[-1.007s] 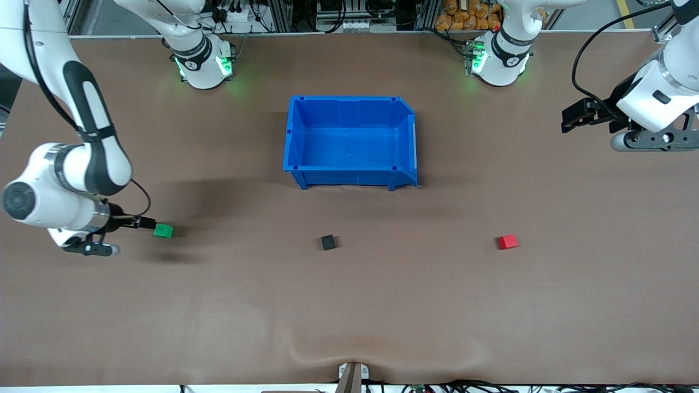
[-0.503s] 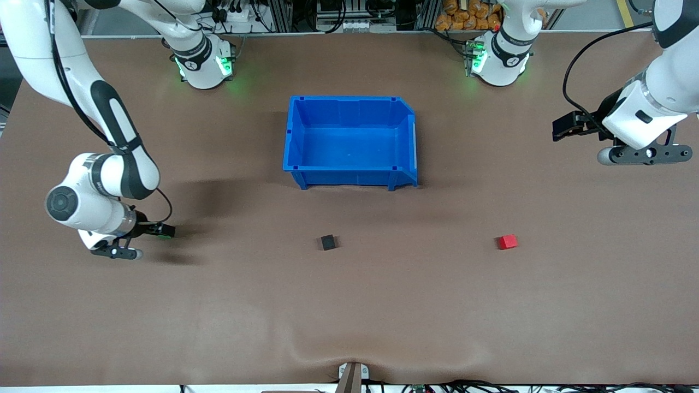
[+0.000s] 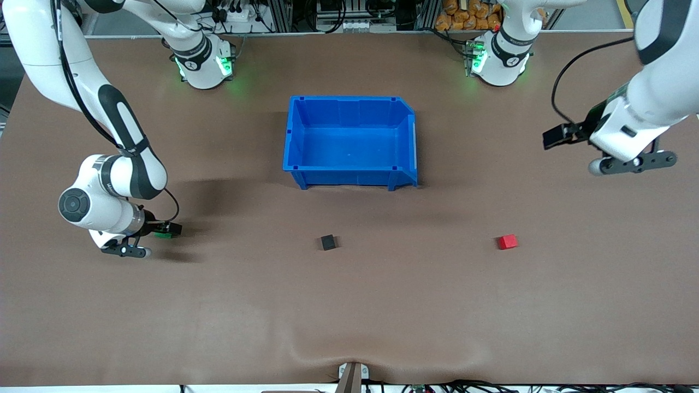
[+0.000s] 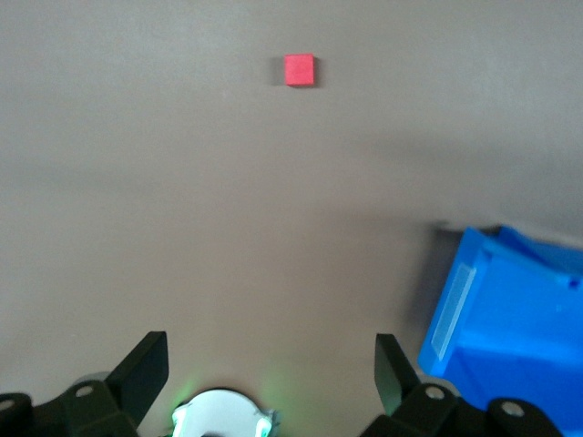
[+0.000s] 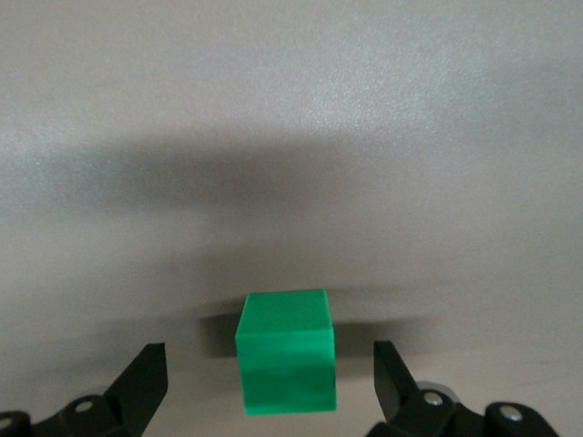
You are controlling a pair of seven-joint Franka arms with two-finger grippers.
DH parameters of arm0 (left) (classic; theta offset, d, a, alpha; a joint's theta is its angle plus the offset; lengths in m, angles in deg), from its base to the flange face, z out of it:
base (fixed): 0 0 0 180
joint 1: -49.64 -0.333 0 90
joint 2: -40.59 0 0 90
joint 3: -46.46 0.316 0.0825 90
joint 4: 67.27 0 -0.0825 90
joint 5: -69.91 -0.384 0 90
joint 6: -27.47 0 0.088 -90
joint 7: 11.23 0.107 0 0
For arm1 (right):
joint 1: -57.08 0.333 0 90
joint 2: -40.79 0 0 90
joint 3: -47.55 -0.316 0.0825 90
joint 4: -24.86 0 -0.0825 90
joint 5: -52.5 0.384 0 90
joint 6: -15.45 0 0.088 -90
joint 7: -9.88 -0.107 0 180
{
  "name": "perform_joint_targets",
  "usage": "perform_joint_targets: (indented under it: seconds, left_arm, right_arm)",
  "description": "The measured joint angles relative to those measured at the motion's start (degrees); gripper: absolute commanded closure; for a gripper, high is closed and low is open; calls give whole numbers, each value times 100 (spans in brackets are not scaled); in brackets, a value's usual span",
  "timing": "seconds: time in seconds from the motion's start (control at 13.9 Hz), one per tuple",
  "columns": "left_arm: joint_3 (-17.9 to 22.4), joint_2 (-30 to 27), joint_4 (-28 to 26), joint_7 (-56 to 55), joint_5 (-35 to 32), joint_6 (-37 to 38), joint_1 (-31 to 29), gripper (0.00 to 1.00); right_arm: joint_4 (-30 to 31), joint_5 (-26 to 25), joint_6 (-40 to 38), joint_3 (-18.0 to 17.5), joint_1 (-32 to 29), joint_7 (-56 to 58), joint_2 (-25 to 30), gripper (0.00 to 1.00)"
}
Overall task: Attach green and red cubes to black cube
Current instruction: 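Grasp the green cube with the right gripper while the left gripper reaches the red cube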
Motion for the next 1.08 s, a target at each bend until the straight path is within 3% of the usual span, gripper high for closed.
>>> perform_joint_targets:
  seconds: [0.14,0.22,0.29,0.5,1.08]
  left_arm:
    - [-28,48,-358,-294,0,-267,6,0]
    - [-54,92,-482,-379,1,-374,10,10]
    - [-85,148,-556,-426,1,-444,12,13]
    - [-108,435,-654,-444,0,-815,15,10]
    - [-79,1665,-1037,-449,-3,-3116,-289,6]
  right_arm:
    - [8,0,3,0,0,-2,0,0]
    - [8,0,7,0,0,-2,0,0]
    - [8,0,14,1,0,-2,0,0]
    - [7,-1,174,4,0,-2,1,0]
    - [28,-4,140,13,-3,-1,0,0]
